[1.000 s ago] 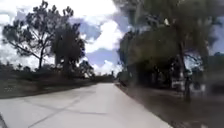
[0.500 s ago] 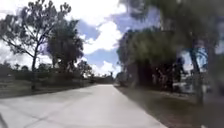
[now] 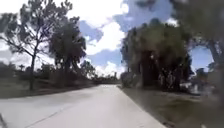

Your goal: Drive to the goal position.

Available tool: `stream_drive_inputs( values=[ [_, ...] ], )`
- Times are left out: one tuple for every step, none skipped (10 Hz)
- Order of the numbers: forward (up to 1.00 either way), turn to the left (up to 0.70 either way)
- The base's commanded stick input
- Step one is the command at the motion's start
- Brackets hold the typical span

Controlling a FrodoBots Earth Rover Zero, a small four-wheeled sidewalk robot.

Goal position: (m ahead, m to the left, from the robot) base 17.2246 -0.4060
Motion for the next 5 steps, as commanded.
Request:
stream_drive_inputs(
  values=[
    [1.00, 0.00],
    [1.00, 0.00],
    [1.00, 0.00],
    [1.00, 0.00],
    [1.00, 0.00]
  ],
)
